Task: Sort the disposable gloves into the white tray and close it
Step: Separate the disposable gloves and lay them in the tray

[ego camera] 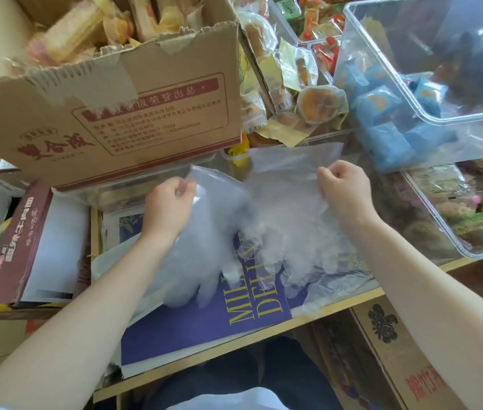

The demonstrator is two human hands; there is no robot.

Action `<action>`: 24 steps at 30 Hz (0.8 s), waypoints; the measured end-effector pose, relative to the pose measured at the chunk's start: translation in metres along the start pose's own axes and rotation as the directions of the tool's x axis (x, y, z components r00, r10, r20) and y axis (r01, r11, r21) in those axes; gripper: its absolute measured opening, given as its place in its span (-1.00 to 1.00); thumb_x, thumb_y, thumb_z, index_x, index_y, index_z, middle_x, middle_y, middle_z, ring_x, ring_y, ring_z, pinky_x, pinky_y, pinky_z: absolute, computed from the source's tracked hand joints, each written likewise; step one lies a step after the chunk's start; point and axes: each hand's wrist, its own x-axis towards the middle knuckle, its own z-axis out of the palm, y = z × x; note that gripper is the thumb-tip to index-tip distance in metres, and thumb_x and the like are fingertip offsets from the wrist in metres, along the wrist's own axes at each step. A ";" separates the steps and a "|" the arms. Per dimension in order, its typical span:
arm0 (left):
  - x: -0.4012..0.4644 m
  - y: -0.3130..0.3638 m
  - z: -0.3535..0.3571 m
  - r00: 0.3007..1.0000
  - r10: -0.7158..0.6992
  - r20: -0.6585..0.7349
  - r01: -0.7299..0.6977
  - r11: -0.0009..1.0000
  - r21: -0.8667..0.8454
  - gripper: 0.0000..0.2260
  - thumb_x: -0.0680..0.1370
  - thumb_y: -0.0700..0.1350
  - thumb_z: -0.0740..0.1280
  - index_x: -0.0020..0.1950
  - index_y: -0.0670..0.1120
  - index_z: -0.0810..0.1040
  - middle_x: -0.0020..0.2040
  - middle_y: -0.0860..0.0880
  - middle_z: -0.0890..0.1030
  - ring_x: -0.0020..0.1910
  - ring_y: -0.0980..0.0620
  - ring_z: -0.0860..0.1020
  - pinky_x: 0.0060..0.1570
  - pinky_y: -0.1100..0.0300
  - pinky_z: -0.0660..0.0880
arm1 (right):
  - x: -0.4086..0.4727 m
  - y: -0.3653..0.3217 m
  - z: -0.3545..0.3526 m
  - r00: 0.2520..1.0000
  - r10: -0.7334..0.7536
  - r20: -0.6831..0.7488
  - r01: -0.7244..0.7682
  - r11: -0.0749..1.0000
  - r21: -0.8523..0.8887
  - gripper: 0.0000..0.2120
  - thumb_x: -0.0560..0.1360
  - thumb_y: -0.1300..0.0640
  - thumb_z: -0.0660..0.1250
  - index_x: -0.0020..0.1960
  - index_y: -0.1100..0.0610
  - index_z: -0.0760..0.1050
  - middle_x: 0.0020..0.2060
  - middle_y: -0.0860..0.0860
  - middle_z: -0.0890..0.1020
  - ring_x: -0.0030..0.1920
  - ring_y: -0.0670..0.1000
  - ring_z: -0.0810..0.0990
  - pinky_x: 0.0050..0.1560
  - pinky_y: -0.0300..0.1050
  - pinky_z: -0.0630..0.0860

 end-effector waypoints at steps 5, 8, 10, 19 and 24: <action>0.010 0.011 0.004 0.997 -0.001 -0.075 0.000 1.000 -0.008 -0.63 0.61 0.02 0.16 -0.36 -0.08 0.25 -0.43 0.02 0.31 -0.42 0.04 0.26 -0.39 0.09 0.17 | -0.026 -0.003 -0.001 0.998 -0.056 -0.029 0.055 0.998 -0.022 -0.50 0.59 0.04 0.11 -0.33 0.42 0.39 -0.47 0.19 0.45 -0.42 0.07 0.37 -0.36 -0.09 0.21; 0.007 0.021 0.014 0.997 0.070 -0.033 -0.068 0.997 0.048 -0.58 0.62 0.00 0.14 -0.41 -0.11 0.21 -0.48 0.00 0.23 -0.46 0.02 0.20 -0.40 0.05 0.11 | -0.047 -0.012 0.020 0.985 -0.048 0.164 0.053 0.998 -0.025 -0.44 0.61 -0.01 0.03 -0.31 0.42 0.43 -0.47 0.17 0.50 -0.43 0.08 0.40 -0.34 -0.06 0.34; -0.001 0.026 0.024 0.992 0.126 0.019 -0.126 0.992 0.012 -0.56 0.62 -0.01 0.15 -0.41 -0.18 0.29 -0.51 0.02 0.23 -0.47 0.05 0.19 -0.39 0.08 0.12 | -0.056 -0.019 0.035 0.968 -0.033 0.250 0.028 0.999 0.023 -0.45 0.61 0.01 0.03 -0.31 0.41 0.46 -0.48 0.14 0.52 -0.43 0.06 0.42 -0.32 -0.09 0.38; -0.039 0.035 0.038 0.972 0.214 0.093 -0.179 0.939 -0.294 -0.61 0.63 -0.02 0.16 -0.40 -0.08 0.38 -0.55 0.09 0.40 -0.48 0.19 0.33 -0.40 0.27 0.29 | -0.077 -0.041 0.067 0.911 -0.058 0.407 -0.057 0.963 0.265 -0.43 0.63 0.02 -0.01 -0.48 0.21 0.37 -0.58 0.03 0.49 -0.50 -0.04 0.45 -0.37 -0.18 0.33; -0.043 0.033 0.034 0.984 0.138 0.111 -0.063 0.859 -0.508 -0.64 0.63 0.02 0.13 -0.28 -0.15 0.43 -0.45 0.07 0.35 -0.44 0.15 0.29 -0.41 0.27 0.27 | -0.080 -0.046 0.067 0.867 -0.120 0.484 -0.069 0.932 0.355 -0.39 0.63 0.02 -0.04 -0.37 0.42 0.42 -0.48 0.11 0.49 -0.43 -0.05 0.40 -0.29 -0.12 0.33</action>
